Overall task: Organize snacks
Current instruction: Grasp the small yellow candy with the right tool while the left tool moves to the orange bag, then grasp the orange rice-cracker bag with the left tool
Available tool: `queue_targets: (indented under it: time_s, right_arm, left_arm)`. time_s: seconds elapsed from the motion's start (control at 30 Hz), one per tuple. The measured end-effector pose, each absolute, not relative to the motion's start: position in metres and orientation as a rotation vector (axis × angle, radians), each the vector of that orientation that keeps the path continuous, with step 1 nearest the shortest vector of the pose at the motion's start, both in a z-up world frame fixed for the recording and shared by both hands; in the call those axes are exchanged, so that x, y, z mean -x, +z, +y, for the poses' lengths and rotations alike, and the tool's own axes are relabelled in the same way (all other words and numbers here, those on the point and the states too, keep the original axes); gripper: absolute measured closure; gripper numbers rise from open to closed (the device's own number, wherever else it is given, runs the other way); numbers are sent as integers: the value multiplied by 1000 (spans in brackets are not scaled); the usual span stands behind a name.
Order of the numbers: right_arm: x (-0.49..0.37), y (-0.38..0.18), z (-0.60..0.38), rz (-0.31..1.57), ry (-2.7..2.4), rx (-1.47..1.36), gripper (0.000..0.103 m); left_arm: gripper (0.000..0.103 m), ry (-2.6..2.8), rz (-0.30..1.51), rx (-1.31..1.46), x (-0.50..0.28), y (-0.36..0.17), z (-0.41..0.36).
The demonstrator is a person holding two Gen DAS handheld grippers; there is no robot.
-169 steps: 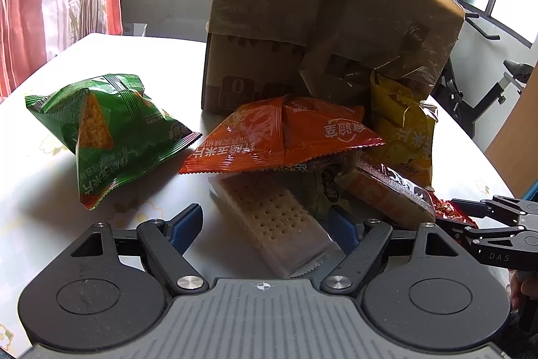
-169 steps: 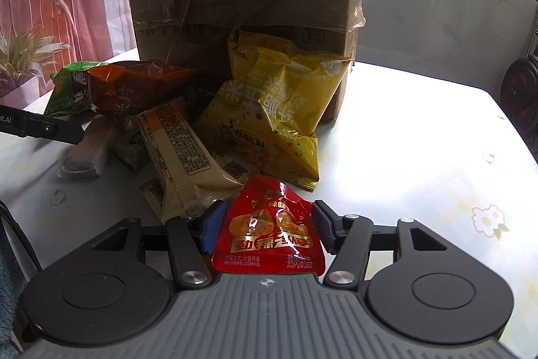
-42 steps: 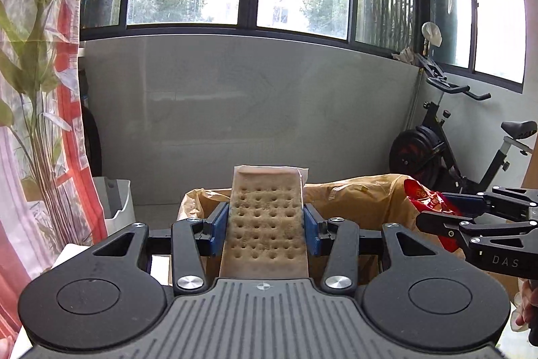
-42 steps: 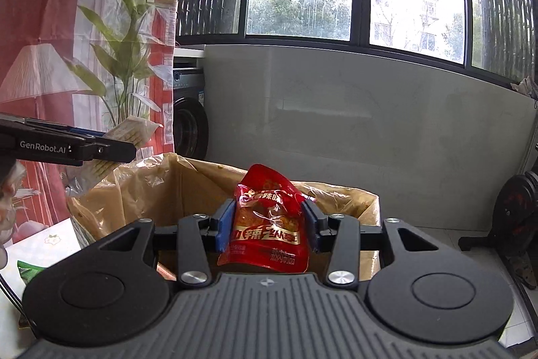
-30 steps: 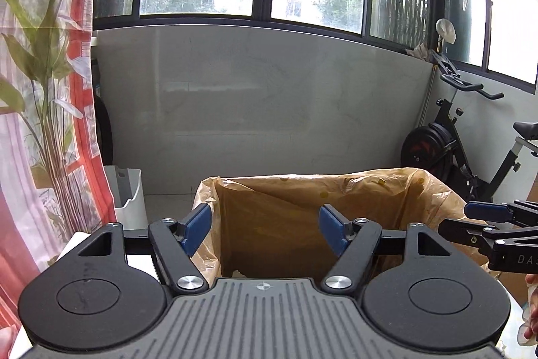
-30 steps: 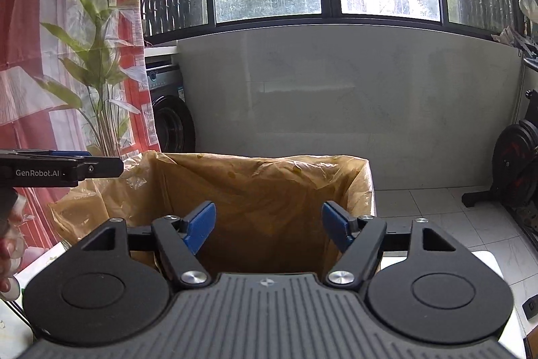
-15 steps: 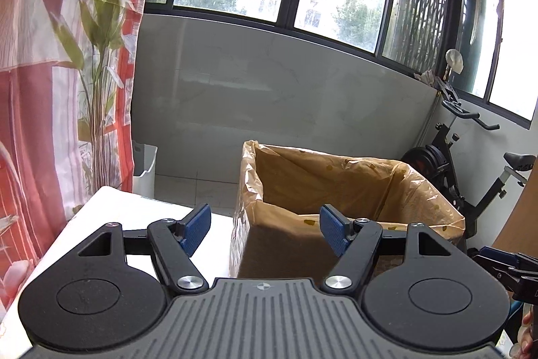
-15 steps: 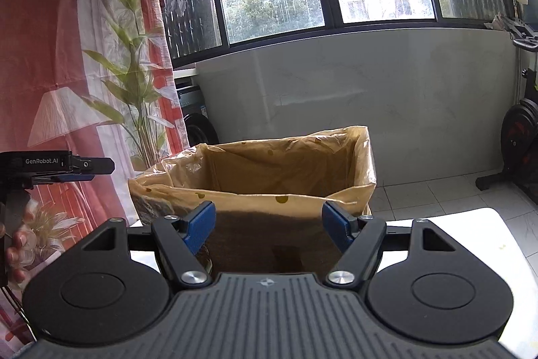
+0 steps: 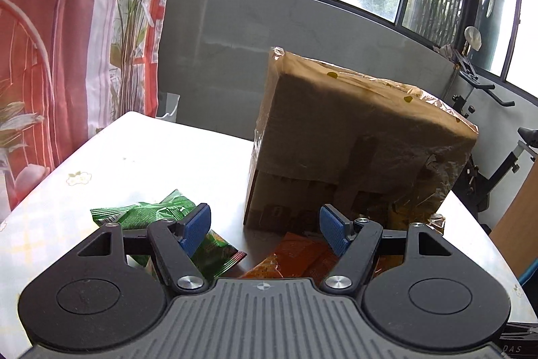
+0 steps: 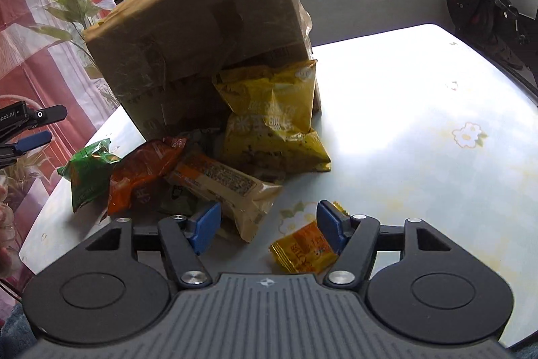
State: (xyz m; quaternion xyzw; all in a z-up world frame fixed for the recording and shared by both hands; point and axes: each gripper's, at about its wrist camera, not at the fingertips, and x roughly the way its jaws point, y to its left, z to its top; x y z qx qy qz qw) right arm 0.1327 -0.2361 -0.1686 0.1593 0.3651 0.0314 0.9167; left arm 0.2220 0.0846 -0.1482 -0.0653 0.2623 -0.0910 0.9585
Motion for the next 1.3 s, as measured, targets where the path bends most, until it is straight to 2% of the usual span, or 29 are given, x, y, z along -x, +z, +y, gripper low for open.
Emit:
queue_targets:
  time_s: [0.13, 0.3, 0.47, 0.7, 0.77, 0.83, 0.97, 1.03, 1.1, 1.3]
  right_arm:
    - [-127, -189, -246, 831, -3, -374, 43]
    - [-137, -192, -248, 812, -35, -390, 44]
    - [-150, -198, -229, 794, -23, -182, 57]
    - [-140, -206, -214, 760, 5, 29, 62]
    - [-138, -207, -214, 750, 12, 39, 62]
    - [-137, -207, -217, 739, 25, 15, 68]
    - [-135, -207, -227, 710, 39, -68, 69]
    - [-135, -206, -229, 705, 37, -74, 69]
    - [-135, -203, -231, 683, 37, -82, 69]
    - [-135, -201, -234, 648, 47, -97, 69]
  left_arm:
    - [29, -183, 528, 108, -211, -157, 86]
    - [29, -214, 558, 116, -208, -169, 84]
    - [29, -202, 561, 109, -204, -177, 83]
    - [29, -180, 583, 94, -204, -189, 82]
    - [29, -181, 591, 93, -204, -191, 82]
    - [29, -183, 596, 91, -204, -193, 81]
    - [29, -196, 595, 74, -203, -195, 78]
    - [26, -213, 594, 73, -205, -194, 77]
    - [16, -251, 594, 75, -215, -193, 76]
    - [16, -363, 625, 5, -253, -201, 61]
